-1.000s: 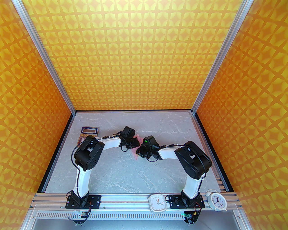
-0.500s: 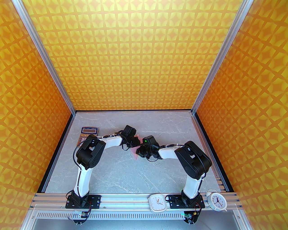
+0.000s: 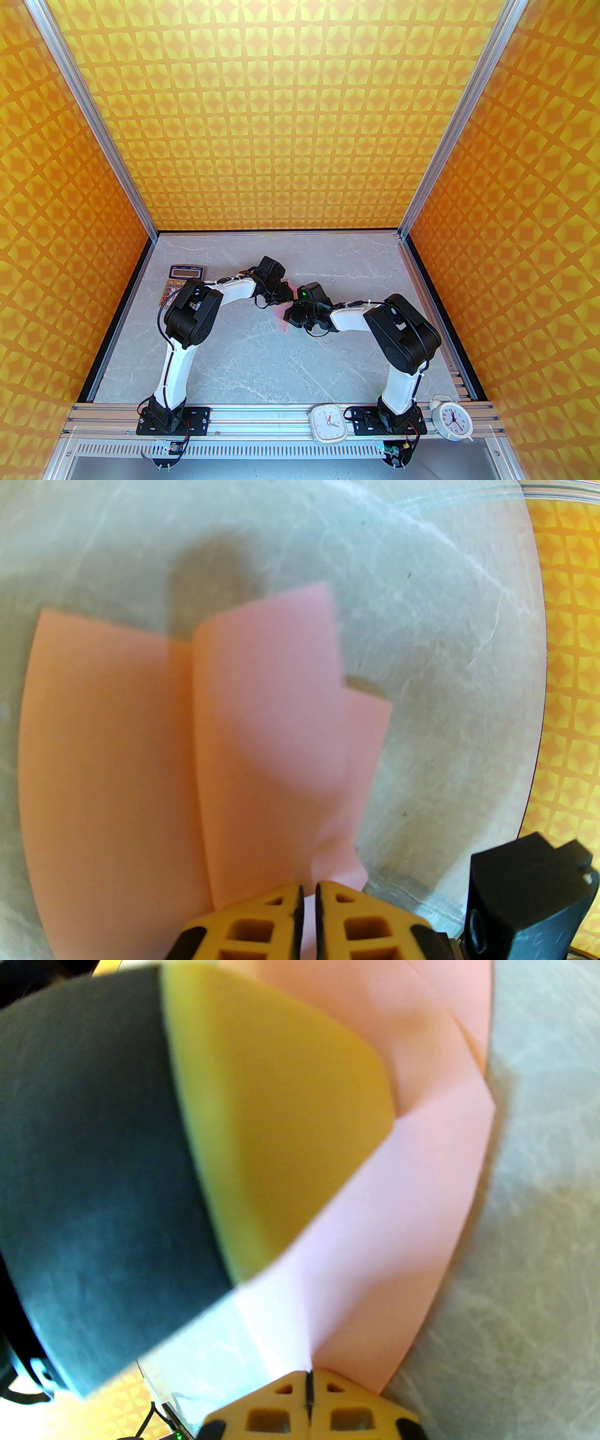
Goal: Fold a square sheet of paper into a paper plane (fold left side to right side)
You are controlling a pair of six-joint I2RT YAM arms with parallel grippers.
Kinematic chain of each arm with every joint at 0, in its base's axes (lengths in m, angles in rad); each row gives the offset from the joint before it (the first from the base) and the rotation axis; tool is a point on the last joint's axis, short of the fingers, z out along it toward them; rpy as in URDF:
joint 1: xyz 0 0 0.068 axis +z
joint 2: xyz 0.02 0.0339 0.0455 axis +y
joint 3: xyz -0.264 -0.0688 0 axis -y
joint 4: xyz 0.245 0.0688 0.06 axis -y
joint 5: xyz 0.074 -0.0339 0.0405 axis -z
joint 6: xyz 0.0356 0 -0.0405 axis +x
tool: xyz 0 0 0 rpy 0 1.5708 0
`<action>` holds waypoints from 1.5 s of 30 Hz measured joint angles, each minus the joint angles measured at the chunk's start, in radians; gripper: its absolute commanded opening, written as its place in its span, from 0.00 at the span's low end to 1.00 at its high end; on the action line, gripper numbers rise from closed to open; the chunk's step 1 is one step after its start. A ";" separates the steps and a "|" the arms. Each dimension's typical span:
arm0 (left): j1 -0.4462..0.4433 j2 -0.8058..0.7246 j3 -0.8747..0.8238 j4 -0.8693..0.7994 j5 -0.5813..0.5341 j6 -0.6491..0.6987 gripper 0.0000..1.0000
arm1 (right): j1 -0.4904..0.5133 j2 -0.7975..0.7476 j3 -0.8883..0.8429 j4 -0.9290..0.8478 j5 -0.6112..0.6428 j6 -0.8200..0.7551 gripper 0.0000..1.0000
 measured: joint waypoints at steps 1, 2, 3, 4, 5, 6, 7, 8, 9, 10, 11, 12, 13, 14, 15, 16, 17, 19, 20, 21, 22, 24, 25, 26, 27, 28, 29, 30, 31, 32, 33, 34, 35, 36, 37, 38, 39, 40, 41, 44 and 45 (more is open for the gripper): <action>0.003 0.011 0.018 0.004 -0.008 0.005 0.14 | 0.000 0.001 0.000 0.000 0.000 0.000 0.00; 0.007 0.023 0.034 0.008 -0.010 0.008 0.14 | 0.000 0.002 0.001 0.000 -0.001 0.000 0.00; 0.012 0.032 0.047 0.006 -0.006 0.009 0.14 | 0.000 0.003 0.002 0.000 -0.001 0.000 0.00; 0.015 0.039 0.057 0.004 -0.005 0.011 0.14 | 0.000 0.006 0.006 0.000 -0.001 0.000 0.00; 0.017 0.044 0.066 0.003 -0.005 0.012 0.14 | 0.000 0.008 0.009 0.000 -0.001 -0.001 0.00; 0.018 0.048 0.074 0.002 -0.005 0.014 0.14 | 0.000 0.010 0.010 0.000 -0.001 -0.002 0.00; 0.020 0.056 0.085 0.002 -0.007 0.016 0.14 | 0.000 0.011 0.010 0.000 -0.001 -0.003 0.00; 0.023 0.063 0.097 0.000 -0.007 0.018 0.14 | 0.000 0.011 0.011 0.000 -0.002 -0.004 0.00; 0.025 0.068 0.106 -0.001 -0.009 0.021 0.14 | 0.000 0.011 0.011 0.000 -0.002 -0.004 0.00; 0.027 0.077 0.119 -0.002 -0.008 0.023 0.14 | 0.000 0.011 0.011 0.000 -0.002 -0.004 0.00; 0.031 0.083 0.129 -0.010 -0.004 0.026 0.14 | 0.000 0.012 0.013 0.001 -0.002 -0.004 0.00; 0.032 0.088 0.138 -0.016 -0.001 0.029 0.14 | 0.000 0.013 0.014 0.001 -0.002 -0.004 0.00; 0.033 0.093 0.148 -0.023 0.002 0.032 0.14 | 0.000 0.013 0.014 0.002 0.000 -0.004 0.00; 0.035 0.098 0.156 -0.029 0.006 0.034 0.14 | 0.000 0.014 0.014 0.002 0.000 -0.004 0.00; 0.037 0.103 0.165 -0.036 0.010 0.035 0.14 | 0.000 0.014 0.014 0.002 0.000 -0.004 0.00; 0.040 0.110 0.178 -0.046 0.017 0.037 0.15 | 0.000 0.014 0.014 0.002 0.000 -0.005 0.00; 0.042 0.118 0.192 -0.052 0.022 0.037 0.15 | 0.000 0.014 0.014 0.003 0.000 -0.004 0.00; 0.048 0.135 0.222 -0.069 0.034 0.038 0.15 | 0.000 0.018 0.015 0.008 0.005 -0.008 0.00; 0.051 0.146 0.241 -0.072 0.036 0.039 0.15 | -0.001 0.019 0.015 0.009 0.005 -0.008 0.00; 0.054 0.155 0.254 -0.072 0.036 0.040 0.15 | -0.001 0.019 0.016 0.010 0.005 -0.008 0.00; 0.059 0.166 0.270 -0.074 0.040 0.040 0.15 | -0.001 0.019 0.016 0.010 0.005 -0.010 0.00; 0.066 0.184 0.298 -0.077 0.048 0.040 0.15 | -0.001 0.019 0.016 0.012 0.007 -0.011 0.00; 0.070 0.192 0.313 -0.080 0.051 0.040 0.15 | -0.001 0.019 0.015 0.013 0.008 -0.011 0.00; 0.074 0.201 0.327 -0.079 0.051 0.040 0.15 | -0.001 0.019 0.015 0.013 0.008 -0.012 0.00; 0.077 0.208 0.338 -0.080 0.053 0.040 0.16 | -0.001 0.019 0.015 0.013 0.008 -0.012 0.00; 0.082 0.216 0.351 -0.079 0.053 0.040 0.16 | -0.001 0.019 0.015 0.013 0.008 -0.012 0.00; 0.086 0.224 0.366 -0.080 0.052 0.040 0.16 | -0.001 0.019 0.015 0.013 0.008 -0.012 0.00; 0.090 0.233 0.378 -0.079 0.053 0.040 0.15 | -0.001 0.019 0.015 0.013 0.008 -0.012 0.00; 0.095 0.241 0.392 -0.081 0.054 0.040 0.16 | -0.001 0.019 0.015 0.013 0.008 -0.012 0.00; 0.098 0.250 0.407 -0.083 0.054 0.040 0.15 | -0.001 0.019 0.015 0.013 0.008 -0.013 0.00; 0.102 0.256 0.419 -0.085 0.055 0.040 0.15 | -0.001 0.019 0.016 0.013 0.008 -0.016 0.00; 0.106 0.263 0.431 -0.088 0.054 0.040 0.15 | -0.001 0.019 0.016 0.013 0.008 -0.019 0.00; 0.111 0.269 0.441 -0.087 0.053 0.040 0.15 | -0.001 0.019 0.016 0.012 0.008 -0.019 0.00; 0.116 0.272 0.445 -0.086 0.053 0.040 0.15 | -0.001 0.019 0.019 0.012 0.008 -0.023 0.00; 0.122 0.272 0.447 -0.082 0.047 0.042 0.15 | -0.001 0.018 0.021 0.007 0.007 -0.026 0.00; 0.129 0.272 0.447 -0.078 0.037 0.044 0.15 | 0.000 0.018 0.023 0.000 0.006 -0.030 0.00; 0.137 0.272 0.447 -0.074 0.031 0.045 0.15 | 0.000 0.018 0.026 -0.005 0.005 -0.034 0.00; 0.146 0.269 0.446 -0.072 0.022 0.048 0.16 | 0.000 0.018 0.031 -0.015 0.004 -0.039 0.00; 0.156 0.262 0.441 -0.069 -0.003 0.054 0.16 | 0.000 0.018 0.037 -0.028 0.003 -0.047 0.00; 0.194 0.209 0.380 -0.053 -0.057 0.060 0.19 | 0.000 0.019 0.062 -0.082 -0.008 -0.080 0.00; 0.204 0.180 0.347 -0.044 -0.068 0.059 0.19 | -0.001 0.019 0.071 -0.101 -0.012 -0.094 0.00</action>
